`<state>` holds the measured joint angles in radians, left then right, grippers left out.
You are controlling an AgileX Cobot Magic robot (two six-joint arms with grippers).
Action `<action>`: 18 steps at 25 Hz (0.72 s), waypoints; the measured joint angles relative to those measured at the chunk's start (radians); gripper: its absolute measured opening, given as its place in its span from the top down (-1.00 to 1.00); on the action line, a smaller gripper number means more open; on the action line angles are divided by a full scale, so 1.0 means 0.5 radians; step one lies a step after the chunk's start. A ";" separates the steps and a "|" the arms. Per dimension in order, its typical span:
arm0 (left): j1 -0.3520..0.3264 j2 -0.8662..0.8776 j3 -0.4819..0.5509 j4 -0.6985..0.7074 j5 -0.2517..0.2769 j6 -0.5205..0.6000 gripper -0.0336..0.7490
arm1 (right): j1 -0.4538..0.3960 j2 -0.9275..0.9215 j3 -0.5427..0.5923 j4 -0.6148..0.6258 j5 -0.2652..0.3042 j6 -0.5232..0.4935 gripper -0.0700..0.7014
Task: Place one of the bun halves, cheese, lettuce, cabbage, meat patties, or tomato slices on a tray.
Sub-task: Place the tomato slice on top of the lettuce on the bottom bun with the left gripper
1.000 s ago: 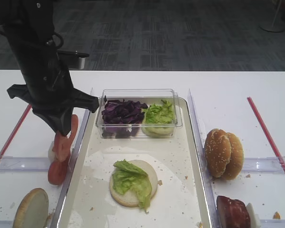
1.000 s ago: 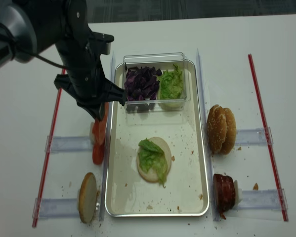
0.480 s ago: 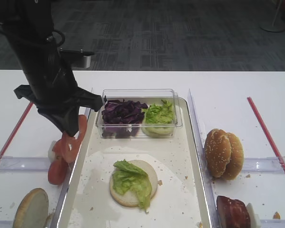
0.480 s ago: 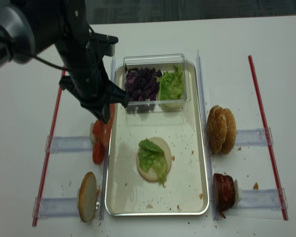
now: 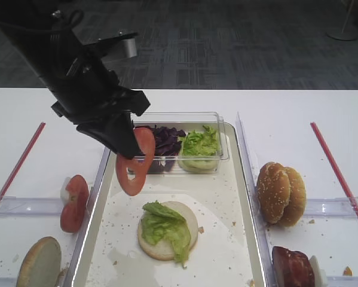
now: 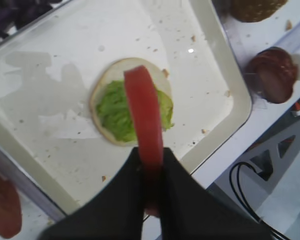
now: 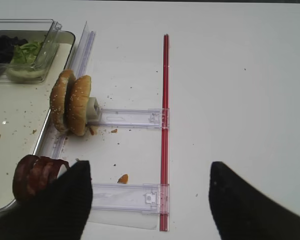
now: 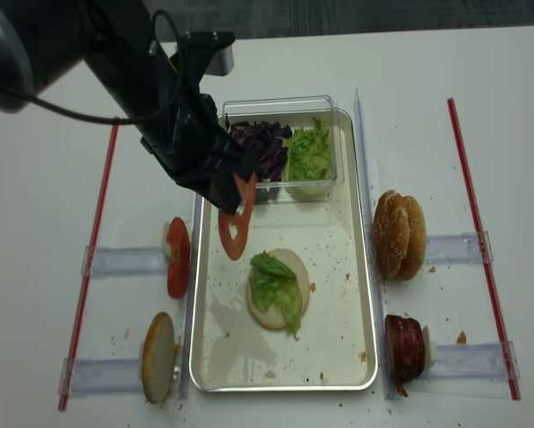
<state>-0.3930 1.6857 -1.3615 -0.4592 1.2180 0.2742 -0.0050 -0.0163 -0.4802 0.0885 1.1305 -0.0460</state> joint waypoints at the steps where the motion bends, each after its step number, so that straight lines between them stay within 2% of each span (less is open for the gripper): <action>1: 0.000 0.000 0.000 -0.056 0.000 0.046 0.86 | 0.000 0.000 0.000 0.000 0.000 0.000 -0.53; 5: 0.000 -0.004 0.000 -0.195 0.000 0.148 0.86 | 0.000 0.000 0.000 0.000 0.000 0.000 -0.52; 15: 0.000 -0.004 0.000 -0.312 0.000 0.162 0.86 | 0.000 0.000 0.000 0.000 0.000 0.000 -0.38; 18: 0.000 -0.005 0.069 -0.354 -0.004 0.166 0.86 | 0.000 0.000 0.000 0.000 0.000 0.000 -0.33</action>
<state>-0.3930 1.6832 -1.3272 -0.6362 1.2160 0.3573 -0.0050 -0.0163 -0.4802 0.0885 1.1305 -0.0460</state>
